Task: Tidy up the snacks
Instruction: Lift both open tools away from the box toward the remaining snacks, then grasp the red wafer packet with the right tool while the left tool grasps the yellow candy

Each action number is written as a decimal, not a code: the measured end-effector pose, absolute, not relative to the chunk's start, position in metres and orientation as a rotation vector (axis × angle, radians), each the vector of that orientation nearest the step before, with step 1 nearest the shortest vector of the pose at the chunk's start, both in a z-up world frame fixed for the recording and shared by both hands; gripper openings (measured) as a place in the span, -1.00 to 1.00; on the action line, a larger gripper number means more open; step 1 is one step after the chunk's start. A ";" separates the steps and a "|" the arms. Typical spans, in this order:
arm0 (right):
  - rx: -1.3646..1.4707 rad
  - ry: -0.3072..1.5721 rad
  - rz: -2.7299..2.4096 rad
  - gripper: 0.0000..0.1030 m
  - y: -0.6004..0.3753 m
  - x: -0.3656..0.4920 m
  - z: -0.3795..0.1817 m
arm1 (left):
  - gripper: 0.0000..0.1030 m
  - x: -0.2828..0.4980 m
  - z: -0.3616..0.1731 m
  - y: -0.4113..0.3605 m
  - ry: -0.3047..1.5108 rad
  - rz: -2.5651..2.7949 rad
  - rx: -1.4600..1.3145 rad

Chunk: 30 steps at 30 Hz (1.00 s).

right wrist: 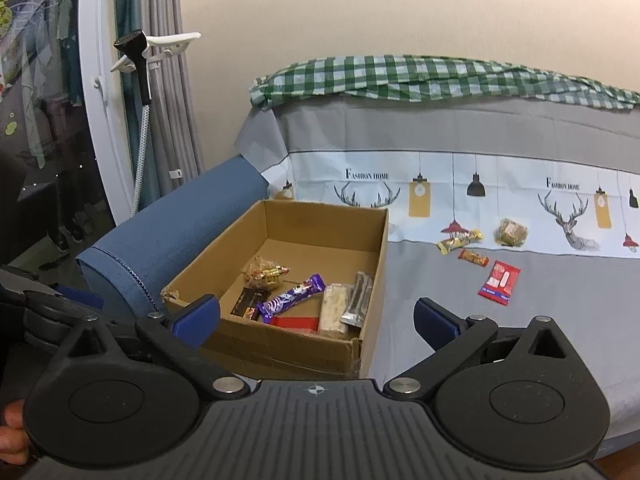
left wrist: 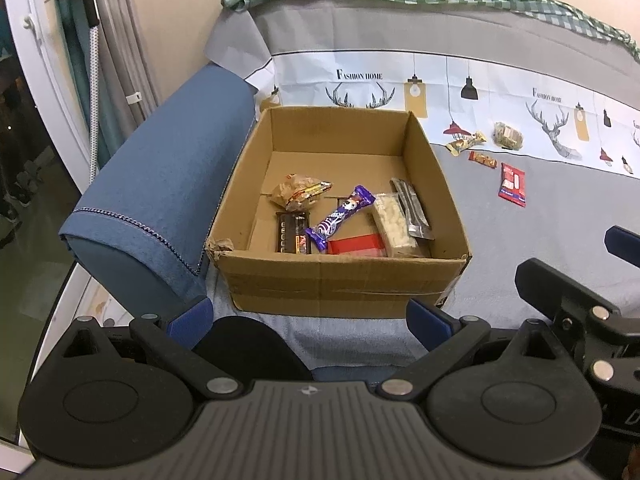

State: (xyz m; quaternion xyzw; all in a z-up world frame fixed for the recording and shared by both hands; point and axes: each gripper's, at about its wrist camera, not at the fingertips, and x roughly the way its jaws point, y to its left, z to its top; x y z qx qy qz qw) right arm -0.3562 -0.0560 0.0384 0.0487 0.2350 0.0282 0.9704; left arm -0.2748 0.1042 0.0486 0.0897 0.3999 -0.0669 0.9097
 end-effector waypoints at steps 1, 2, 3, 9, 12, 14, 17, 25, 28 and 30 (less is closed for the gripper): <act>0.099 0.478 0.056 0.98 -0.057 -0.355 0.037 | 0.99 -0.271 0.048 0.102 0.829 -0.140 0.187; 0.101 0.481 0.054 0.98 -0.058 -0.353 0.036 | 0.99 -0.269 0.048 0.101 0.833 -0.142 0.192; 0.103 0.481 0.051 0.98 -0.059 -0.352 0.035 | 0.99 -0.265 0.048 0.098 0.836 -0.143 0.199; 0.134 0.460 -0.030 0.98 -0.087 -0.339 0.027 | 0.99 -0.228 0.051 0.065 0.833 -0.154 0.260; 0.196 0.479 -0.123 0.98 -0.120 -0.325 0.015 | 0.99 -0.206 0.055 0.040 0.824 -0.165 0.289; 0.234 0.496 -0.188 0.98 -0.146 -0.314 0.003 | 0.99 -0.191 0.058 0.018 0.809 -0.173 0.318; 0.290 0.519 -0.291 0.98 -0.188 -0.289 -0.019 | 0.99 -0.165 0.060 -0.018 0.819 -0.206 0.358; 0.404 0.541 -0.462 0.98 -0.287 -0.176 -0.088 | 0.99 -0.065 0.034 -0.114 1.007 -0.315 0.317; 0.414 0.565 -0.467 0.98 -0.312 -0.124 -0.116 | 0.99 -0.026 0.014 -0.152 1.063 -0.348 0.345; 0.404 0.583 -0.487 0.98 -0.326 -0.093 -0.133 | 0.99 -0.001 -0.001 -0.175 1.101 -0.357 0.366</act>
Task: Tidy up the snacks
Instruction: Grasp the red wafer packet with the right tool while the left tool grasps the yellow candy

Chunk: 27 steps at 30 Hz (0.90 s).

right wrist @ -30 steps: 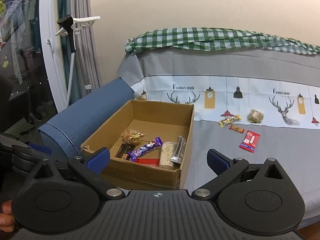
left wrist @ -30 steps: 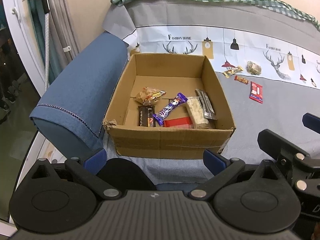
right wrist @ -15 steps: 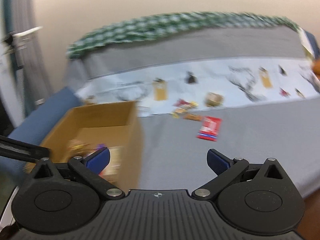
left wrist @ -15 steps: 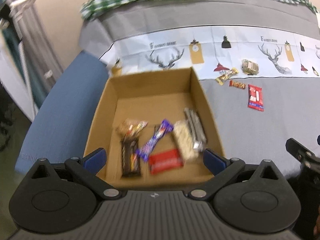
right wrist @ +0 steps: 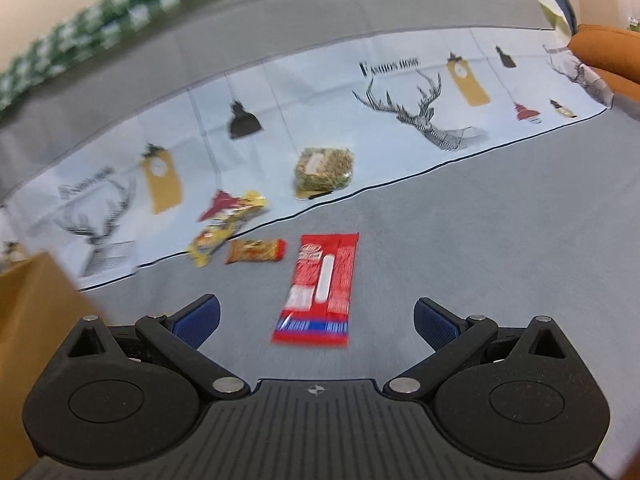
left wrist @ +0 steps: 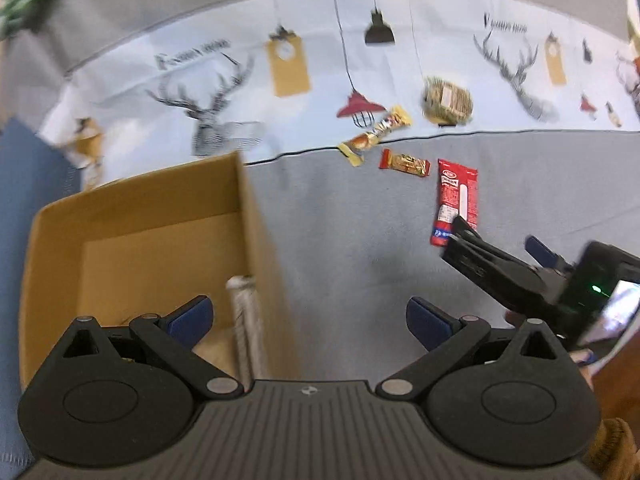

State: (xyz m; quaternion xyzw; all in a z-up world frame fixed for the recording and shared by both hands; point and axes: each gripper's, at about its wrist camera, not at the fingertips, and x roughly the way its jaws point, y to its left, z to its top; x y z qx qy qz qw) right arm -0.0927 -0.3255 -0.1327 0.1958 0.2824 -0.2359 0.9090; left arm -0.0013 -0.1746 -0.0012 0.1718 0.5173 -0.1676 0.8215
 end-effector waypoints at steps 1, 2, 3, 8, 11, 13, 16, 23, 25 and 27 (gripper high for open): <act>0.404 0.599 -0.492 0.98 -0.333 -0.079 -0.141 | 0.99 0.011 -0.009 -0.185 1.108 -0.369 0.372; 0.411 0.610 -0.496 0.98 -0.341 -0.064 -0.151 | 0.99 0.022 -0.016 -0.194 1.112 -0.364 0.385; 0.421 0.627 -0.499 0.98 -0.348 -0.051 -0.159 | 0.99 0.035 -0.023 -0.203 1.112 -0.353 0.396; 0.424 0.676 -0.506 0.98 -0.356 -0.014 -0.190 | 0.99 0.091 -0.048 -0.245 1.046 -0.361 0.417; 0.286 0.712 -0.603 0.98 -0.362 -0.008 -0.199 | 0.99 0.123 -0.065 -0.266 1.007 -0.379 0.405; 0.287 0.689 -0.666 0.98 -0.378 -0.015 -0.201 | 0.99 0.141 -0.079 -0.282 0.982 -0.403 0.417; 0.303 0.664 -0.719 0.99 -0.404 -0.023 -0.207 | 0.99 0.164 -0.103 -0.308 0.991 -0.470 0.445; 0.220 0.681 -0.560 0.99 -0.431 -0.020 -0.209 | 0.99 0.203 -0.149 -0.341 1.079 -0.523 0.558; 0.197 0.671 -0.568 0.99 -0.431 -0.018 -0.210 | 0.99 0.212 -0.160 -0.343 1.073 -0.468 0.600; 0.197 0.668 -0.595 0.99 -0.436 -0.015 -0.211 | 1.00 0.224 -0.166 -0.340 1.081 -0.435 0.571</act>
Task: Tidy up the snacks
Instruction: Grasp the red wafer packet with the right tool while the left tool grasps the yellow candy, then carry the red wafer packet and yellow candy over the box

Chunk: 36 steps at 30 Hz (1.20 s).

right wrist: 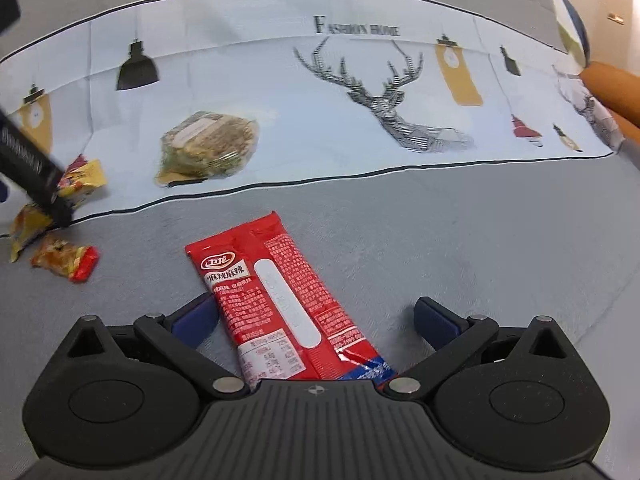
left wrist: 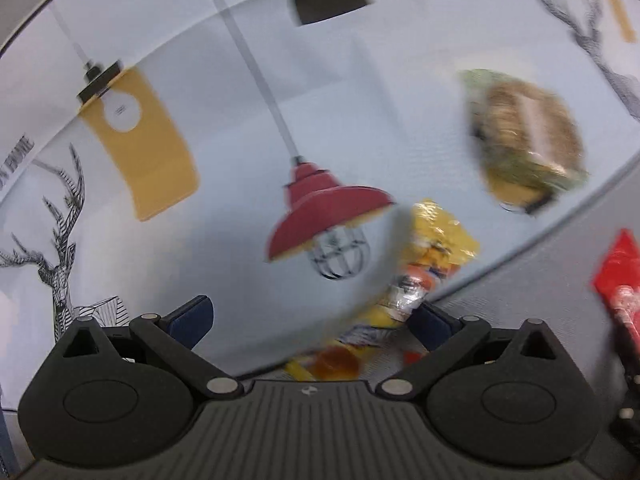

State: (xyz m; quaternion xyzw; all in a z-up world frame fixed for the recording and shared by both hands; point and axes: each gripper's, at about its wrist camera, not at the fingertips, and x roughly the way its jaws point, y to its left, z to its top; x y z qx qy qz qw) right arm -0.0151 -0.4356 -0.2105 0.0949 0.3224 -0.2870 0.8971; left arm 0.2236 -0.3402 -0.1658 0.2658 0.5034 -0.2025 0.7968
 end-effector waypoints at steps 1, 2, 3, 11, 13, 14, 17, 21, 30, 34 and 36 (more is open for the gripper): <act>0.207 0.666 -0.627 0.99 -0.439 -0.015 -0.210 | 1.00 0.230 -0.167 -0.336 1.098 -0.427 0.511; 0.221 0.662 -0.649 0.99 -0.442 -0.016 -0.210 | 1.00 0.234 -0.168 -0.332 1.119 -0.418 0.469; 0.231 0.658 -0.660 0.99 -0.443 -0.016 -0.210 | 1.00 0.237 -0.169 -0.329 1.134 -0.416 0.437; 0.214 0.655 -0.679 0.99 -0.438 -0.014 -0.212 | 0.68 0.227 -0.166 -0.332 1.074 -0.428 0.480; 0.220 0.658 -0.686 0.94 -0.438 -0.014 -0.211 | -0.92 0.222 -0.154 -0.337 1.089 -0.492 0.430; 0.227 0.657 -0.685 0.67 -0.438 -0.014 -0.210 | -0.86 0.223 -0.150 -0.338 1.106 -0.474 0.417; 0.164 0.627 -0.669 -0.10 -0.429 -0.014 -0.204 | -0.87 0.217 -0.136 -0.337 1.053 -0.481 0.398; 0.222 0.562 -0.658 -0.22 -0.432 -0.021 -0.199 | -0.87 0.203 -0.120 -0.329 1.024 -0.494 0.370; 0.314 0.427 -0.719 -0.26 -0.447 -0.041 -0.185 | -0.87 0.147 -0.061 -0.301 0.932 -0.522 0.314; 0.380 0.387 -0.706 -0.26 -0.448 -0.049 -0.173 | -0.87 0.116 -0.034 -0.279 0.918 -0.502 0.267; 0.379 0.348 -0.681 -0.26 -0.441 -0.055 -0.165 | -0.87 0.098 -0.020 -0.262 0.927 -0.476 0.243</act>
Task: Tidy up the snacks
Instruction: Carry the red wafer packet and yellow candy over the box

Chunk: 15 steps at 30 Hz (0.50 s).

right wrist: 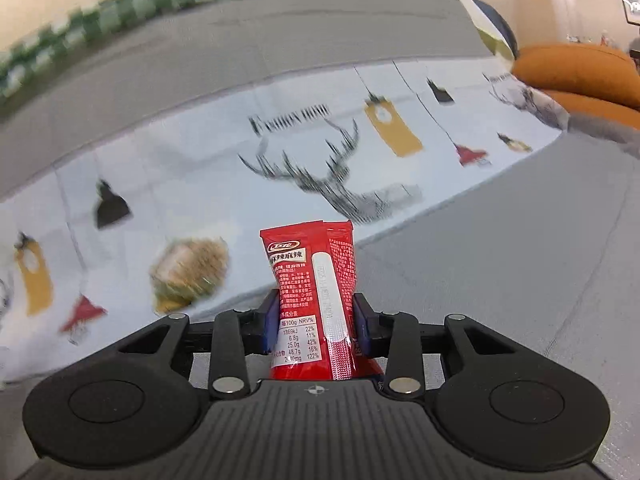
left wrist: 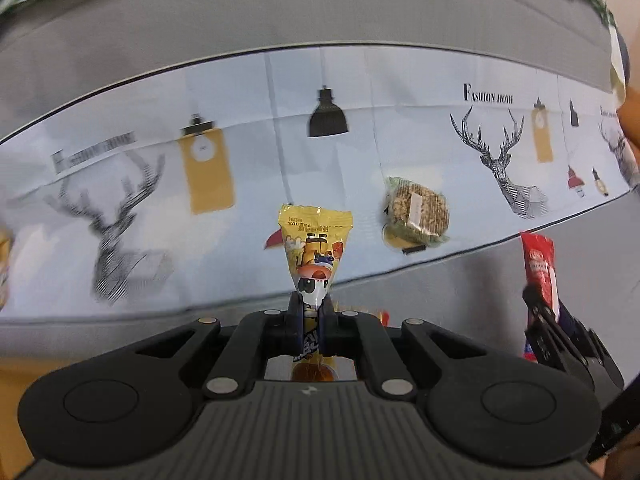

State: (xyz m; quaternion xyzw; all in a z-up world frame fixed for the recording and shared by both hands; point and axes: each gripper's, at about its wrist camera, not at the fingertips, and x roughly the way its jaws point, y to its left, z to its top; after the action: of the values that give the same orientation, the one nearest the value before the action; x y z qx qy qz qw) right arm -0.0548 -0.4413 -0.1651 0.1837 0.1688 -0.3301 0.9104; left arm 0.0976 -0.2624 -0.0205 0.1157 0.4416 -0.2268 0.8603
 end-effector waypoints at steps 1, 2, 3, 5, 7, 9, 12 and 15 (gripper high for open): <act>0.374 0.333 -0.668 -0.26 -0.437 -0.058 -0.160 | -0.87 0.089 -0.014 -0.254 0.946 -0.460 0.225; 0.371 0.321 -0.655 -0.26 -0.432 -0.063 -0.154 | -0.87 0.080 -0.008 -0.242 0.968 -0.438 0.199; 0.374 0.309 -0.637 -0.26 -0.427 -0.069 -0.147 | -0.87 0.071 -0.001 -0.232 0.980 -0.427 0.180; 0.382 0.286 -0.624 -0.26 -0.413 -0.085 -0.130 | -0.87 0.045 0.015 -0.207 0.975 -0.422 0.155; 0.390 0.262 -0.602 -0.26 -0.397 -0.102 -0.108 | -0.87 0.018 0.029 -0.182 0.969 -0.430 0.142; 0.388 0.240 -0.562 -0.26 -0.380 -0.125 -0.088 | -0.87 -0.007 0.041 -0.155 0.962 -0.432 0.128; 0.351 0.224 -0.505 -0.26 -0.342 -0.171 -0.059 | -0.87 -0.040 0.056 -0.118 0.974 -0.447 0.072; 0.342 0.233 -0.444 -0.26 -0.309 -0.210 -0.037 | -0.87 -0.079 0.075 -0.087 0.927 -0.439 0.093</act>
State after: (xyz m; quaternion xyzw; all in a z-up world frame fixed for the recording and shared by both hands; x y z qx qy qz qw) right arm -0.2095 -0.3093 -0.0366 0.1682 0.1149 -0.2185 0.9544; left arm -0.0786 -0.0868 0.0750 0.0446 0.4435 -0.2101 0.8702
